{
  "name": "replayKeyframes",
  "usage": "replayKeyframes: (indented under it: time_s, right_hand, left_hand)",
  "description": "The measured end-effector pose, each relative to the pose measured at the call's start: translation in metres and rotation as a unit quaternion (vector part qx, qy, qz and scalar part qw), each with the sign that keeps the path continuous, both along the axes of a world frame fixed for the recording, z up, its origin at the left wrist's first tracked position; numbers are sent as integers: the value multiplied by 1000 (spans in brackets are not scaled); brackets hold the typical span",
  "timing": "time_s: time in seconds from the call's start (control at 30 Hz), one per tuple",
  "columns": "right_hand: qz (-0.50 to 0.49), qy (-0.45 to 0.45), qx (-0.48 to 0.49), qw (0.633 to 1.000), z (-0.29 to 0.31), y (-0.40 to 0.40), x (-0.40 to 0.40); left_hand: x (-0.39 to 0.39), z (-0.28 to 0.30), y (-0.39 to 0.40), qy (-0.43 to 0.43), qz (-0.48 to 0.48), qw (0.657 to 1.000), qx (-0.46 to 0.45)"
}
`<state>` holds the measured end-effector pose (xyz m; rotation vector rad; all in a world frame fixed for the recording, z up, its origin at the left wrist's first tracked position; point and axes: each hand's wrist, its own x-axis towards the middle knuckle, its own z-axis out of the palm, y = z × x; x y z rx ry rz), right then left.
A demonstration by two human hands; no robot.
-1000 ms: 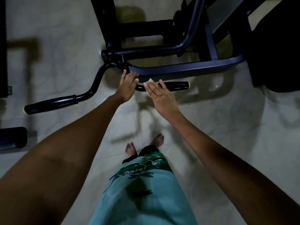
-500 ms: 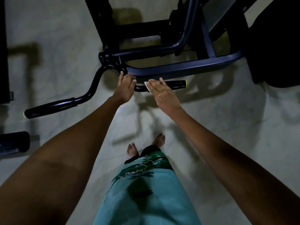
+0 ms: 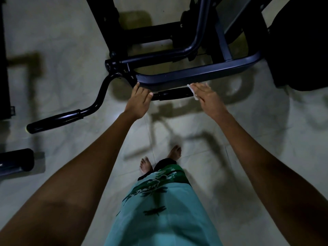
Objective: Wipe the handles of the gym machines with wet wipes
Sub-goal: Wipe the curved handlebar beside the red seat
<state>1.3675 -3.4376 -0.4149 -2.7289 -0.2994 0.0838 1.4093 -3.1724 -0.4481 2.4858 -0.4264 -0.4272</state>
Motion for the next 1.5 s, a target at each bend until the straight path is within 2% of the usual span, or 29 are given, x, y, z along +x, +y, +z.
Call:
replayKeyframes:
  time_s: [0.07, 0.17, 0.27, 0.37, 0.47, 0.5, 0.57, 0.63, 0.7, 0.77, 0.83, 0.87, 1.0, 1.2, 1.5]
  right_hand:
    - [-28, 15, 45, 998, -2, -5, 2]
    - [-111, -9, 130, 985, -5, 2, -1]
    - [-263, -13, 210, 942, -10, 15, -9]
    - [-387, 29, 307, 869, -17, 30, -17]
    - [-450, 41, 386, 804, -20, 34, -11]
    - [-460, 54, 440, 769, -22, 33, -5]
    - [-451, 84, 567, 684, -16, 39, -3]
    - [-414, 106, 644, 634, -7, 48, -7]
    - [-382, 133, 728, 554, 1, 52, -14]
    - [-399, 148, 763, 486, 6, 53, -14]
    - [-469, 137, 763, 423, 2, 53, -4]
    - [-498, 143, 752, 406, 0, 55, 0]
    - [-485, 212, 737, 420, -4, 72, -6]
    - [-492, 130, 787, 348, -7, 78, -2]
    - [-443, 221, 817, 295, -18, 149, -1]
  left_hand:
    - [1, -6, -1, 5, 5, 1000, -4]
    - [1, -8, -1, 12, 17, 1000, -19]
    - [-2, -1, -6, -10, 30, 999, -32]
    - [-2, -2, -5, -10, 34, 999, -34]
    - [-2, -5, -4, 11, 36, 999, -35]
    - [-1, -4, -3, 23, 39, 998, -35]
    - [1, -2, -3, 54, 44, 997, -37]
    - [3, 1, -4, 78, 46, 995, -39]
    - [2, 5, -4, 92, 48, 994, -43]
    - [0, 10, -5, 102, 51, 993, -43]
    - [-2, 12, -5, 102, 52, 992, -44]
    - [-2, 13, -5, 102, 53, 992, -45]
    - [-3, 13, -6, 106, 59, 991, -48]
    - [-1, 13, -4, 104, 51, 992, -45]
    - [-1, 16, -5, 102, 50, 993, -35]
